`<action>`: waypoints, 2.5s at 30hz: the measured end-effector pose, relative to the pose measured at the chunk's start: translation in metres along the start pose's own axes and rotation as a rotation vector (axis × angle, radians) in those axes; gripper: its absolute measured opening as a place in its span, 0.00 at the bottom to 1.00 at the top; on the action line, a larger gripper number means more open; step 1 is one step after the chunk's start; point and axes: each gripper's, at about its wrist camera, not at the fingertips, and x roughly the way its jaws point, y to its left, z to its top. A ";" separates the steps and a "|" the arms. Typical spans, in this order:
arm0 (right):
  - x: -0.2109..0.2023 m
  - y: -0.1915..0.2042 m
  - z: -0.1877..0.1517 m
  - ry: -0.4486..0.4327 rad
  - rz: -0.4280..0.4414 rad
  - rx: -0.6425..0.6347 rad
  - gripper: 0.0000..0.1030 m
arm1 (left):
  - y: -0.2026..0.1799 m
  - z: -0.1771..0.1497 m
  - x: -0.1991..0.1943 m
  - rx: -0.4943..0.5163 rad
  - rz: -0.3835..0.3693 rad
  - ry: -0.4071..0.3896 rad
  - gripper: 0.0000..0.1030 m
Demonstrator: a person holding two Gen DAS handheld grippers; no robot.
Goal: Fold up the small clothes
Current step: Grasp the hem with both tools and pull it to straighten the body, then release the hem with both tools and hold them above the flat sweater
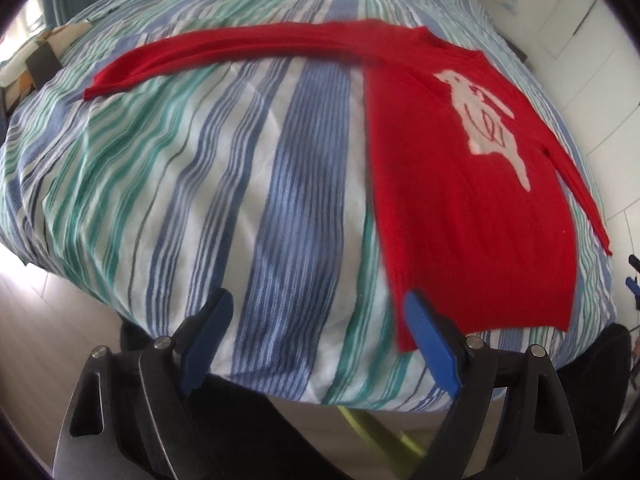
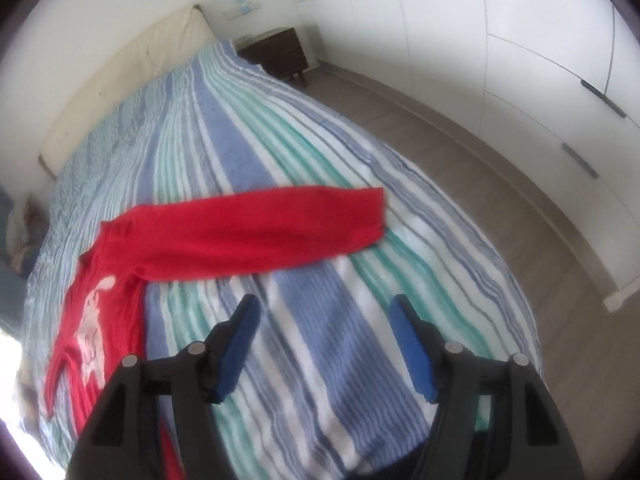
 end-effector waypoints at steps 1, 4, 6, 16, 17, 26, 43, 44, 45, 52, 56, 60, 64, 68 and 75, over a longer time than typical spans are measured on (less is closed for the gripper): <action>-0.004 0.014 -0.015 0.033 0.044 -0.038 0.66 | -0.005 -0.001 0.004 0.019 -0.005 0.006 0.86; 0.006 0.065 -0.061 0.166 0.180 -0.144 0.66 | -0.015 -0.001 0.015 0.044 -0.014 0.026 0.86; 0.016 0.090 -0.092 0.242 0.242 -0.191 0.66 | -0.016 0.000 0.016 0.042 -0.027 0.032 0.86; 0.043 0.128 -0.138 0.351 0.290 -0.270 0.66 | 0.000 -0.006 0.009 0.014 -0.126 0.037 0.86; 0.043 0.131 -0.141 0.375 0.300 -0.289 0.66 | -0.005 -0.007 0.010 0.028 -0.128 0.040 0.86; 0.072 0.161 -0.166 0.434 0.326 -0.388 0.66 | -0.036 -0.006 0.031 0.055 -0.117 0.081 0.27; 0.083 0.149 -0.170 0.521 0.212 -0.397 0.04 | -0.029 -0.019 0.039 0.104 -0.035 0.120 0.02; 0.084 0.152 -0.171 0.519 0.207 -0.408 0.04 | -0.029 -0.019 0.039 0.105 -0.036 0.119 0.02; 0.085 0.153 -0.171 0.517 0.203 -0.416 0.04 | -0.030 -0.019 0.039 0.104 -0.037 0.119 0.02; 0.077 0.150 -0.171 0.502 0.212 -0.400 0.18 | -0.034 -0.016 0.037 0.110 -0.033 0.124 0.09; 0.063 0.149 -0.170 0.493 0.186 -0.387 0.50 | -0.029 -0.017 0.019 0.107 -0.005 0.096 0.74; 0.035 0.141 -0.160 0.390 0.126 -0.393 0.51 | -0.017 -0.021 0.001 0.086 0.014 0.054 0.79; 0.007 0.128 -0.144 0.234 0.066 -0.379 0.56 | -0.002 -0.021 -0.006 0.046 0.036 0.038 0.79; -0.004 0.124 -0.132 0.127 0.047 -0.356 0.57 | 0.009 -0.018 -0.009 -0.002 0.047 0.033 0.79; 0.000 0.125 -0.127 0.067 0.063 -0.318 0.57 | 0.008 -0.018 -0.013 -0.034 0.068 0.038 0.79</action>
